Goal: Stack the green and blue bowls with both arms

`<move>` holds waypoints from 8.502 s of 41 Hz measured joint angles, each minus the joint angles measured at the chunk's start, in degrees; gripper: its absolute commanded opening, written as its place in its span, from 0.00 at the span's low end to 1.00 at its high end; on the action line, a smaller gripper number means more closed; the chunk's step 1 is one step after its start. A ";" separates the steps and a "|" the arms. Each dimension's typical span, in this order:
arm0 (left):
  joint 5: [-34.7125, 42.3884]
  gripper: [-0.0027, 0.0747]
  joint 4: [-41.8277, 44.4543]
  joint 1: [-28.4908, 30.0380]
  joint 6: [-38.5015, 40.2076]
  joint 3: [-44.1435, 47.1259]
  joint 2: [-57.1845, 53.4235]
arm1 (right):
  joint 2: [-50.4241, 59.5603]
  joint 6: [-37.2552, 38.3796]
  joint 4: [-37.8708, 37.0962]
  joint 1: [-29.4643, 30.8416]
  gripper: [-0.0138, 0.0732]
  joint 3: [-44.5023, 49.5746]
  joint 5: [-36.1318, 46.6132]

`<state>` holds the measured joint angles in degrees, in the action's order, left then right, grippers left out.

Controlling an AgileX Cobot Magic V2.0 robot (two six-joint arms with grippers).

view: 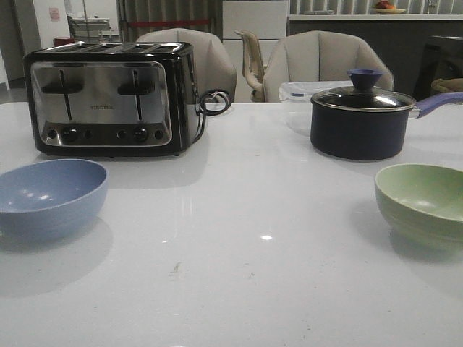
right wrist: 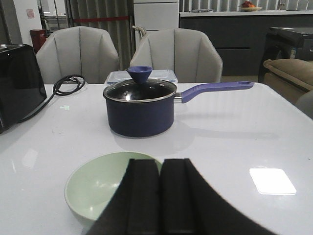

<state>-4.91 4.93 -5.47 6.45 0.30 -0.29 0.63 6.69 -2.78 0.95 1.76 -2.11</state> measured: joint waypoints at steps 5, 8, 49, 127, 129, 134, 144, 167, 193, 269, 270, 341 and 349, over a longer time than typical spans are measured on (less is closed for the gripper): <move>0.00 0.16 0.00 0.00 0.00 0.00 0.00 | 0.00 0.00 0.00 0.00 0.21 0.00 0.00; 0.00 0.16 0.00 0.00 0.00 0.00 0.00 | 0.00 0.00 0.00 0.00 0.21 0.00 0.00; 7.21 0.16 -0.09 0.00 0.00 -7.44 0.00 | 0.00 -0.10 -0.61 0.00 0.21 -8.88 0.21; -33.34 0.88 -4.40 -5.51 -7.26 -35.17 30.72 | -58.94 -0.29 0.48 2.55 0.85 -47.73 -46.42; -33.34 0.88 -4.93 -7.07 -7.61 -35.17 30.72 | -61.98 -0.69 1.46 3.06 0.85 -49.07 -46.42; -33.30 0.88 -4.93 -10.03 -8.10 -35.17 30.72 | -69.74 -3.21 5.17 4.15 0.85 -52.70 -46.42; -33.30 0.88 -4.93 -11.31 -8.10 -35.17 30.72 | -85.32 -8.38 10.99 4.15 0.85 -59.29 -45.42; -33.30 0.88 -4.93 -11.31 -8.10 -35.17 30.72 | -103.48 -8.66 10.53 4.15 0.50 -66.53 -40.39; -33.30 0.88 -4.93 -11.31 -8.10 -35.17 30.72 | -100.49 -11.07 10.40 3.89 0.20 -67.61 -43.03; -33.30 0.88 -4.93 -11.31 -8.10 -35.17 30.72 | -92.91 -18.20 18.64 -32.22 0.67 -75.70 -41.73; -33.30 0.88 -4.93 -11.31 -8.10 -35.17 30.72 | -91.07 -18.31 18.64 -32.51 0.67 -74.78 -41.73; -41.08 0.88 -2.52 -4.37 -7.19 -55.73 78.87 | -41.61 -18.94 16.09 -32.77 0.67 -48.47 -44.58; -35.26 0.88 -2.52 -1.44 -7.04 -59.31 89.90 | -41.61 -18.94 16.09 -32.77 0.67 -48.47 -44.58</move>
<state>-40.17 2.41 -6.91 -0.59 -59.01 89.61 -40.97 -12.26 13.31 -31.82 -46.71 -46.69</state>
